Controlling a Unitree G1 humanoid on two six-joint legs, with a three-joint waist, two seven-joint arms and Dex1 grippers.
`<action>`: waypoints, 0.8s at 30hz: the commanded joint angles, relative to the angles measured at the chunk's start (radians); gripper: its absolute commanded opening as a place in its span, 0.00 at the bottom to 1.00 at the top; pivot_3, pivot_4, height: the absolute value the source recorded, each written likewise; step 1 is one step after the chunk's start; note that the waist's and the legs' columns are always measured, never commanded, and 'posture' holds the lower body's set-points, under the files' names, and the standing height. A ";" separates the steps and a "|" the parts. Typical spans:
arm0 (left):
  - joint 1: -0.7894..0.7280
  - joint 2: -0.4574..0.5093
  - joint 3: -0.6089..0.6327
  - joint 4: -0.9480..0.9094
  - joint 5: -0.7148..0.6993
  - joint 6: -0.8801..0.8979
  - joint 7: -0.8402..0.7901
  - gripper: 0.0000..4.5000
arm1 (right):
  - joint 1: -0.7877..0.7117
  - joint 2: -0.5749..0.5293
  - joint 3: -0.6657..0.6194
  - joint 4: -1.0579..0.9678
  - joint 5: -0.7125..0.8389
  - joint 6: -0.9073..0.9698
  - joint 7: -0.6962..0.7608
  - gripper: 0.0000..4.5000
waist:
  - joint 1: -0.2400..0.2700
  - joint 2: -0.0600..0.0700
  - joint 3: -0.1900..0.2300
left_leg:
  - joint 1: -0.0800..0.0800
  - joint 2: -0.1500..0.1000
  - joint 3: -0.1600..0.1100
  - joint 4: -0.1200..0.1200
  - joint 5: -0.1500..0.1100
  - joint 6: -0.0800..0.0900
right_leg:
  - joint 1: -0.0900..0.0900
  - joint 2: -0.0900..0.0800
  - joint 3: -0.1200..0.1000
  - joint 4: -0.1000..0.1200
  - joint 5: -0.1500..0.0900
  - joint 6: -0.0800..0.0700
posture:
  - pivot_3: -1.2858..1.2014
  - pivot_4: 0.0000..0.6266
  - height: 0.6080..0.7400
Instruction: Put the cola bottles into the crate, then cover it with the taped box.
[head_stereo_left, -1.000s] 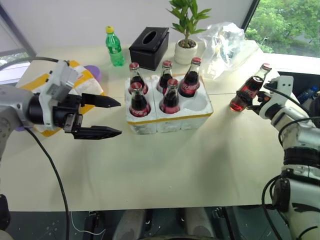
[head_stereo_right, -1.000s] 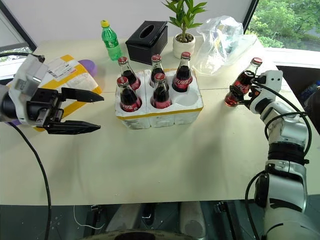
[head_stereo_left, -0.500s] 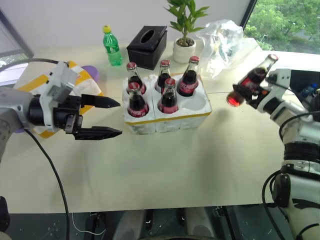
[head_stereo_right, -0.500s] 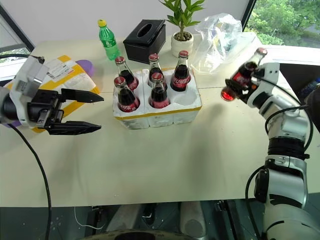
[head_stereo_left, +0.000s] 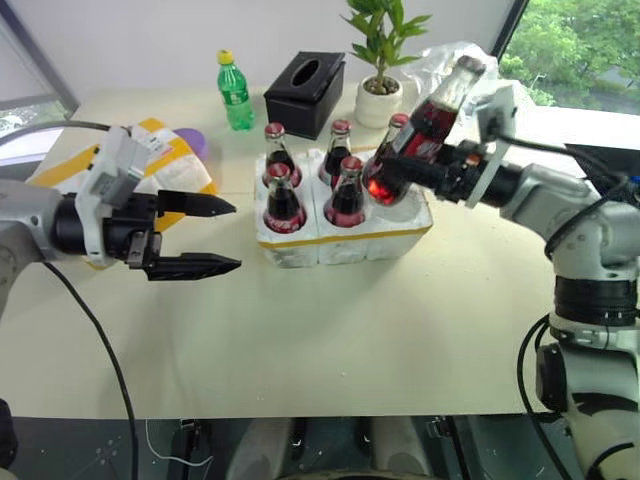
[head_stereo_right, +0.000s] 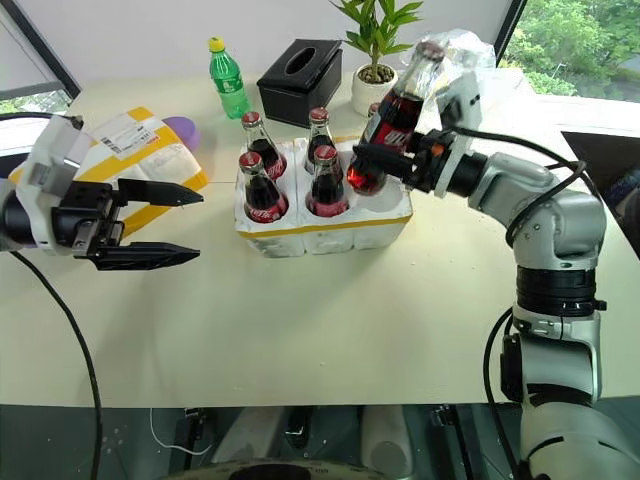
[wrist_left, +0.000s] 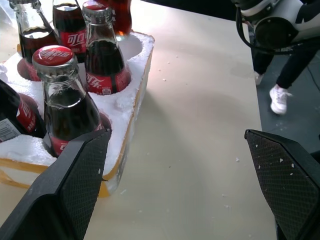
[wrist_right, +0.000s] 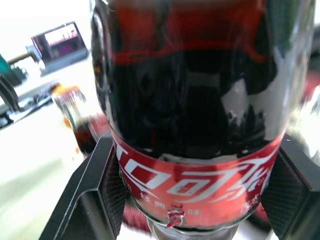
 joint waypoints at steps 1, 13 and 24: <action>-0.015 0.016 0.035 -0.007 -0.007 -0.014 0.002 1.00 | -0.016 -0.044 -0.017 -0.026 -0.018 -0.046 0.038 0.63 | 0.000 0.000 0.000 | 0.000 0.000 0.000 0.000 0.000 0.000 | 0.000 0.000 0.000 0.000 0.000 0.000 | 0.52 0.24 0.94; -0.023 0.021 0.029 0.002 -0.001 -0.020 -0.001 1.00 | 0.015 -0.047 0.174 0.077 -0.215 -0.200 0.149 0.86 | -0.013 -0.001 0.000 | 0.000 0.000 0.000 0.000 0.000 0.000 | 0.000 0.001 0.000 0.000 0.000 0.000 | 0.52 0.24 0.94; 0.020 0.029 0.068 -0.024 -0.007 -0.005 0.022 1.00 | -0.004 -0.140 0.070 0.014 -0.138 -0.134 0.258 0.99 | -0.013 0.000 0.000 | 0.000 0.000 0.000 0.000 0.000 0.000 | 0.001 0.000 0.000 0.000 0.000 0.000 | 0.52 0.24 0.94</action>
